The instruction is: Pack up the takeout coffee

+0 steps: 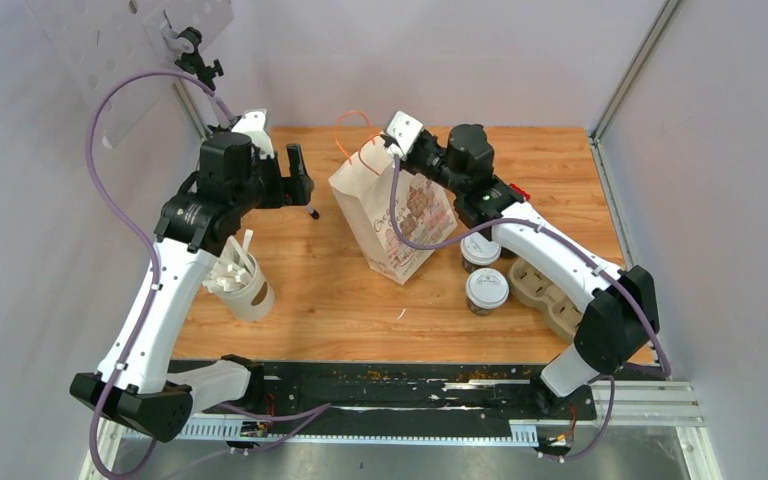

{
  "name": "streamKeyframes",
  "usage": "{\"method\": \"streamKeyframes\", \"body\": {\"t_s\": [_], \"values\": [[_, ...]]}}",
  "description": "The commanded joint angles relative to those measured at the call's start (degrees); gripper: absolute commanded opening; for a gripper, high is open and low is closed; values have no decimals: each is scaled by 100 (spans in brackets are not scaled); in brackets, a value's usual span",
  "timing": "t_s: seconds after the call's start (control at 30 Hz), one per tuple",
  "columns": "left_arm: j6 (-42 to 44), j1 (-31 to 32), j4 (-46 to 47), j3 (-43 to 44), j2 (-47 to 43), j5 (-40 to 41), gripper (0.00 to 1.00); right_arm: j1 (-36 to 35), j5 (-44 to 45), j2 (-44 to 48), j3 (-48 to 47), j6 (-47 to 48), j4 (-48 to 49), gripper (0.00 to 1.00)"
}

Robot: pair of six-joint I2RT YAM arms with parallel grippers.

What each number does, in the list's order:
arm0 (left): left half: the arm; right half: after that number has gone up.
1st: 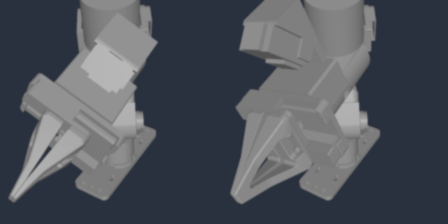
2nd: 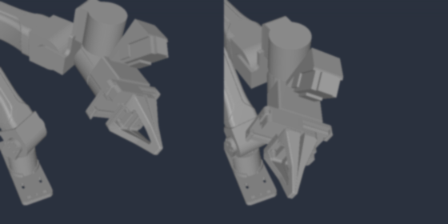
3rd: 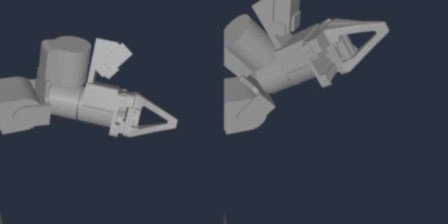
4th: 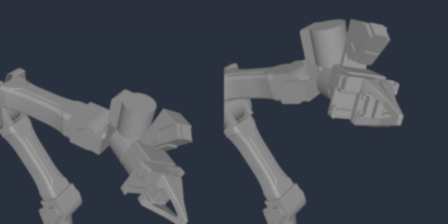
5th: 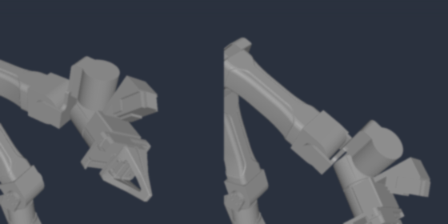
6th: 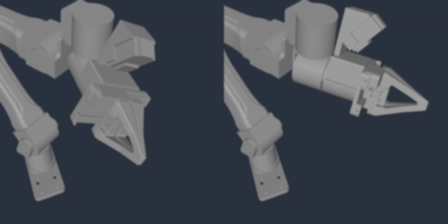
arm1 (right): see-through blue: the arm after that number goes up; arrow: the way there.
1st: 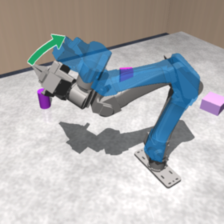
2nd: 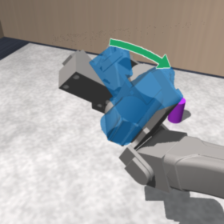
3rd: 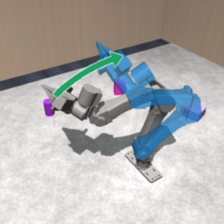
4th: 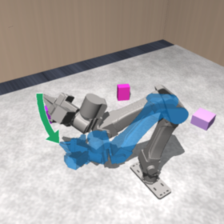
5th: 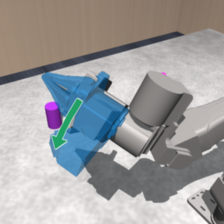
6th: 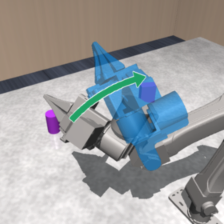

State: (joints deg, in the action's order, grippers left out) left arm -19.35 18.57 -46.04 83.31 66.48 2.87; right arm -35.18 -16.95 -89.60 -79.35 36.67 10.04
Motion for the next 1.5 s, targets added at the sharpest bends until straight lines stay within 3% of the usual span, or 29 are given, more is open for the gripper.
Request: {"method": "streamKeyframes", "body": {"t_s": [0.0,0.33,0.47,0.63,0.8,1.13,1.47], "values": [[89,-80,-86,126,65,-206,100,-218,903,-188,-409,-721,256,0],[-120,-217,-26,304,152,-239,95,-357,1500,-539,-995,-994,23,0],[-291,-264,-156,227,171,-412,88,-436,1240,2,-86,-883,59,1],[-425,-275,-242,148,149,-797,85,-538,738,810,1092,-523,32,8],[-745,-270,-66,-53,4,-1309,81,-570,327,1409,1630,-283,-227,10],[-1341,-273,408,-589,-143,-2137,74,-647,-350,1854,1794,-758,-565,10],[-1823,-266,1090,-1137,-83,-2851,62,-940,-208,1799,1616,-856,-816,9]]}}
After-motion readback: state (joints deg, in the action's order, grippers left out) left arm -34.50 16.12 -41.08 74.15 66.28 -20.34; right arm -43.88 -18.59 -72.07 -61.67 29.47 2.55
